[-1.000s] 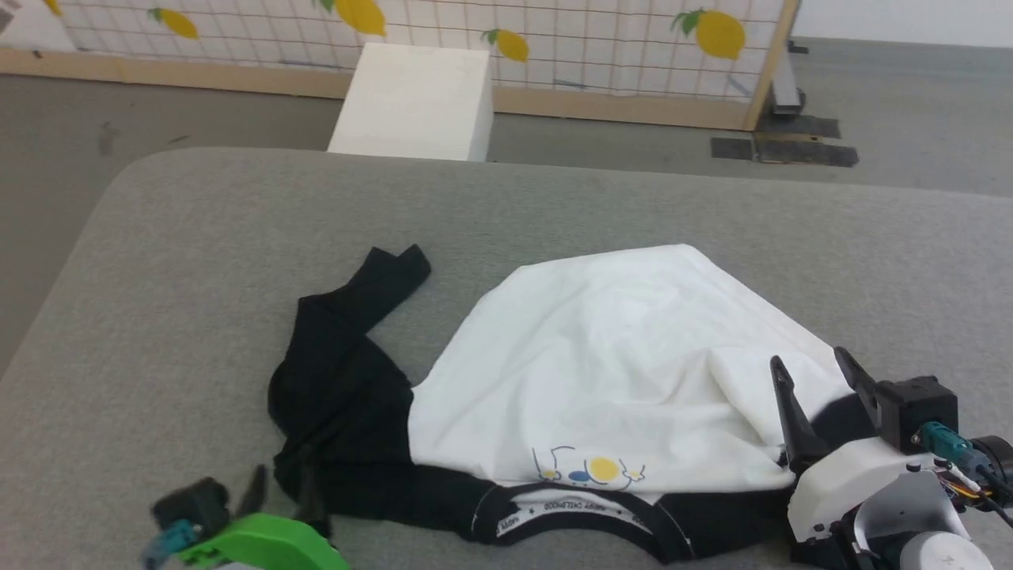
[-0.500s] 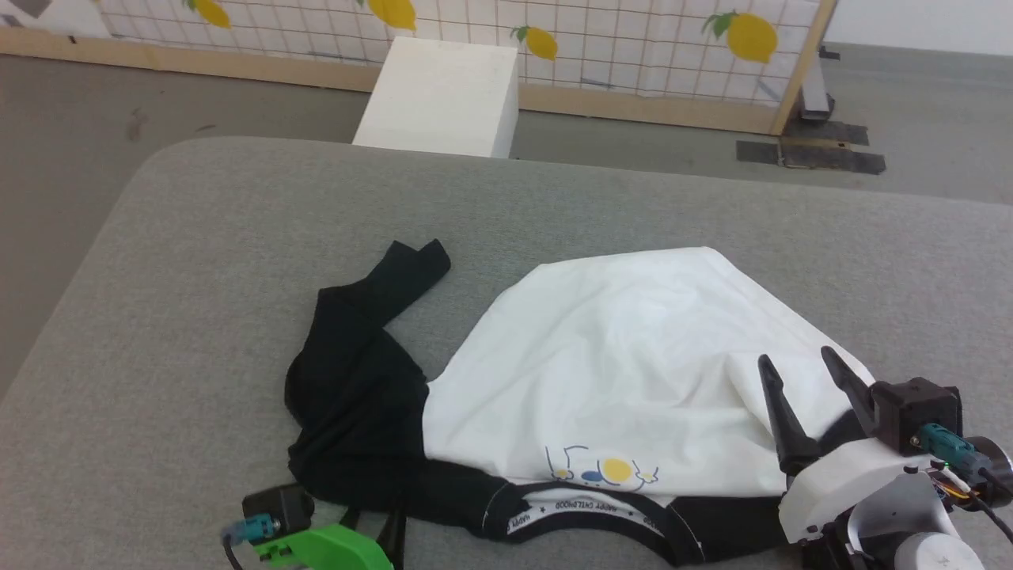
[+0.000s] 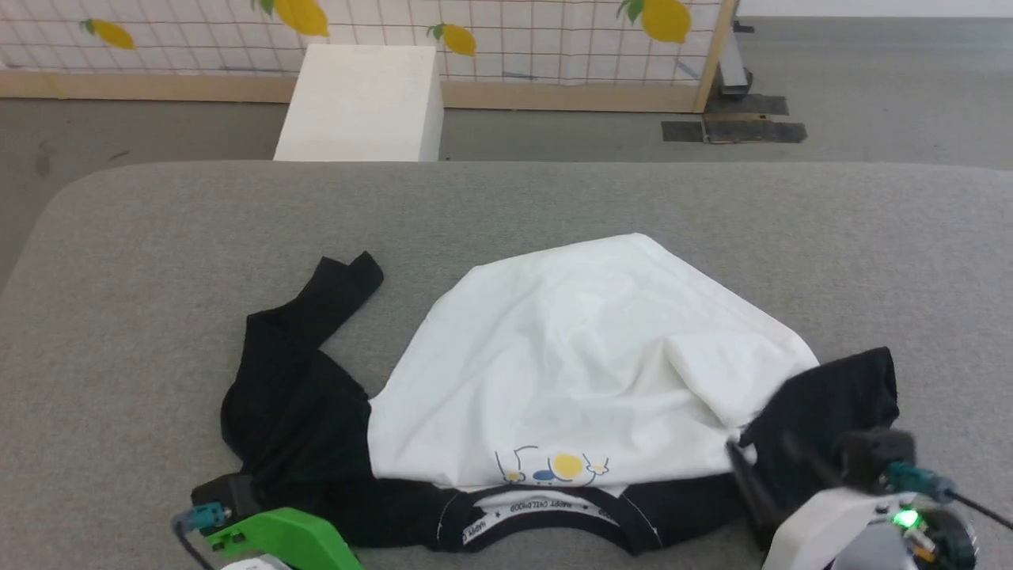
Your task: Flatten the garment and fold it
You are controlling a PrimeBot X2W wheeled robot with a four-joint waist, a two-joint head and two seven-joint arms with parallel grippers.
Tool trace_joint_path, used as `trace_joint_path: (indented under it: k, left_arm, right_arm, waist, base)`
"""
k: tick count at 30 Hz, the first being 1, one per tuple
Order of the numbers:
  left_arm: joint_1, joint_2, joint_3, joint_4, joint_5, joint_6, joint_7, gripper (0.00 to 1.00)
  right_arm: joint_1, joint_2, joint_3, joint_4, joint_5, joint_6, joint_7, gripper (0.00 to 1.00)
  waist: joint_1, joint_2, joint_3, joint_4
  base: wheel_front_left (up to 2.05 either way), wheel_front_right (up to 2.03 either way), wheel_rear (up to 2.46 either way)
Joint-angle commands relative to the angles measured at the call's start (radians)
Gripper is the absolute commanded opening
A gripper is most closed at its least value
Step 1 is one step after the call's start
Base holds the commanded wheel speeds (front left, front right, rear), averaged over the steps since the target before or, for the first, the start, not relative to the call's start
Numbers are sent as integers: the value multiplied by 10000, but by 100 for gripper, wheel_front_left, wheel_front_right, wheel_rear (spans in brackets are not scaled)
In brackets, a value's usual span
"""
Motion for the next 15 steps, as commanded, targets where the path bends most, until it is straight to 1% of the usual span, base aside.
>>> trace_joint_path:
  k: [1,5,7,11,15]
  left_arm:
    - [285,51,-29,76,-57,58,60,0]
    - [483,187,241,-295,-125,196,-112,0]
    - [501,266,410,-449,-101,307,-292,0]
    - [460,379,599,-589,-99,385,-491,0]
    - [424,376,642,-623,-129,395,-599,0]
  right_arm:
    - [360,7,99,-86,261,-15,512,100]
    - [1099,7,-74,-359,1313,-15,1782,100]
    - [1336,7,-114,-368,1820,-15,2113,100]
    - [1424,7,162,-165,2306,-15,2241,100]
    - [1216,7,625,314,2740,-15,1927,100]
  waist:
    - [0,-1,24,-168]
    - [0,-1,81,-199]
    - [0,-1,123,-174]
    - [0,-1,193,-100]
    - [0,-1,249,-18]
  base:
    - [0,0,0]
    - [0,0,0]
    - [0,0,0]
    - [0,0,0]
    - [0,0,0]
